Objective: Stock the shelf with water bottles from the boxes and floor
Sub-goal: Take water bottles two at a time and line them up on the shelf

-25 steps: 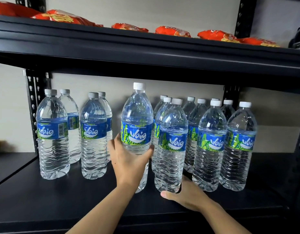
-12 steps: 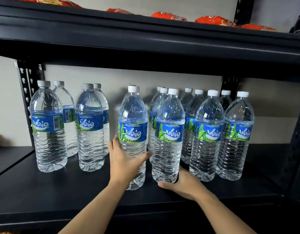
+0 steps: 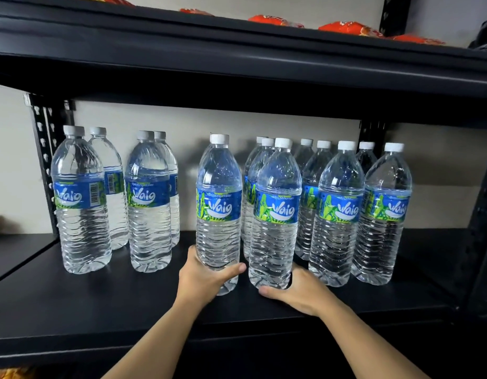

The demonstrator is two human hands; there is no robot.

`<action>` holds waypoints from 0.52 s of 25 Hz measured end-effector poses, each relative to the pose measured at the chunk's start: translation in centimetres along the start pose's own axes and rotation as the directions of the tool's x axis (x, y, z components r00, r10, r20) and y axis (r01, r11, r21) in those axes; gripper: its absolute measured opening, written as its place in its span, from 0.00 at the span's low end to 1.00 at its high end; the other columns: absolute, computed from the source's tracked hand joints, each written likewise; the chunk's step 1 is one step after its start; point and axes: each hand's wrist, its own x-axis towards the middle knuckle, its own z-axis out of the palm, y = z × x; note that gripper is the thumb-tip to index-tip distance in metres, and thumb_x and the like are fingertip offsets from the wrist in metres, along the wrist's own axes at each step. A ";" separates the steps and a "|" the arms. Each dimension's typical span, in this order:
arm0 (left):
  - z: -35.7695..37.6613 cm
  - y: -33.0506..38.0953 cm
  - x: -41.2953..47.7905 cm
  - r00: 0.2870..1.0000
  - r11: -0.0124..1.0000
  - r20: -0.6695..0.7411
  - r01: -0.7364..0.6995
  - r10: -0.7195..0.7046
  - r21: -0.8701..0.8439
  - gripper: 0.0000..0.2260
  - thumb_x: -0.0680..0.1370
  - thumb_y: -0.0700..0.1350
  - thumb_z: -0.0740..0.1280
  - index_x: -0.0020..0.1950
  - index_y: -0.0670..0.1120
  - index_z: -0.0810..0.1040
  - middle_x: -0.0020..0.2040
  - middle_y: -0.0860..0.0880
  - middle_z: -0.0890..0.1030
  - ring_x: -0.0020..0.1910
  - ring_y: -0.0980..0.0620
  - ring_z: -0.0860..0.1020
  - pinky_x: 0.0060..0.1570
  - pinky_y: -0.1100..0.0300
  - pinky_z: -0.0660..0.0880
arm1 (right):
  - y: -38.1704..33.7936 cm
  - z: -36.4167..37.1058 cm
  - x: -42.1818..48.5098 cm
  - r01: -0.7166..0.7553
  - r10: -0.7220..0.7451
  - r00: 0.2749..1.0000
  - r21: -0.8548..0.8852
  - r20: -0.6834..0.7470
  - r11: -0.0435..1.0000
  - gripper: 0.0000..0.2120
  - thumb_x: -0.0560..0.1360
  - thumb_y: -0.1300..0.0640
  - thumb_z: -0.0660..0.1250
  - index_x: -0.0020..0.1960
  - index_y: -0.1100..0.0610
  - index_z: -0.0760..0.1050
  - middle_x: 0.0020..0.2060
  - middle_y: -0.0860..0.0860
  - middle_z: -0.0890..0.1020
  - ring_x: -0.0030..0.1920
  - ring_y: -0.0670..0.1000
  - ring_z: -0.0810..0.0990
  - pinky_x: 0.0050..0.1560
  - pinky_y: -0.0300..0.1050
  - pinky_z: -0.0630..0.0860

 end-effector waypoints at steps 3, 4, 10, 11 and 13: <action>0.0 -0.2 0.3 1.000 1.000 0.010 -0.004 0.004 0.007 0.38 0.55 0.58 0.83 0.59 0.51 0.70 0.47 0.59 0.80 0.50 0.56 0.79 0.50 0.63 0.71 | 0.2 0.1 0.1 -0.025 0.025 1.000 0.014 -0.006 1.000 0.45 0.56 0.20 0.66 0.68 0.40 0.67 0.63 0.39 0.77 0.62 0.44 0.76 0.60 0.45 0.74; 0.0 -0.2 0.4 1.000 1.000 0.008 0.002 -0.002 0.005 0.38 0.55 0.58 0.83 0.59 0.51 0.70 0.47 0.59 0.80 0.50 0.56 0.79 0.50 0.63 0.71 | 0.2 0.1 0.1 -0.034 0.034 0.999 0.012 -0.011 0.999 0.46 0.56 0.21 0.67 0.69 0.41 0.65 0.64 0.40 0.76 0.63 0.46 0.76 0.60 0.45 0.73; 0.2 -0.5 0.6 0.999 0.999 -0.009 0.038 -0.038 0.036 0.36 0.56 0.57 0.83 0.58 0.51 0.71 0.46 0.58 0.78 0.50 0.54 0.78 0.51 0.62 0.71 | 0.0 0.2 -0.1 -0.066 0.066 0.998 -0.002 -0.017 0.998 0.49 0.57 0.21 0.67 0.70 0.43 0.62 0.65 0.43 0.75 0.64 0.48 0.75 0.60 0.47 0.73; 0.2 -0.5 0.7 0.999 0.998 -0.008 0.045 -0.045 0.043 0.35 0.57 0.57 0.83 0.58 0.51 0.71 0.47 0.57 0.79 0.50 0.54 0.78 0.51 0.62 0.72 | 0.0 0.1 -0.1 -0.073 0.073 0.997 -0.004 -0.015 0.997 0.48 0.57 0.21 0.67 0.70 0.43 0.62 0.65 0.43 0.76 0.64 0.48 0.75 0.60 0.47 0.73; 0.3 -0.5 0.6 0.999 0.998 -0.010 0.048 -0.048 0.048 0.36 0.56 0.58 0.83 0.58 0.51 0.71 0.49 0.56 0.80 0.51 0.54 0.78 0.52 0.61 0.73 | -0.1 0.1 -0.3 -0.076 0.076 0.997 -0.003 -0.018 0.997 0.47 0.57 0.22 0.67 0.69 0.43 0.63 0.64 0.43 0.76 0.63 0.48 0.75 0.59 0.46 0.73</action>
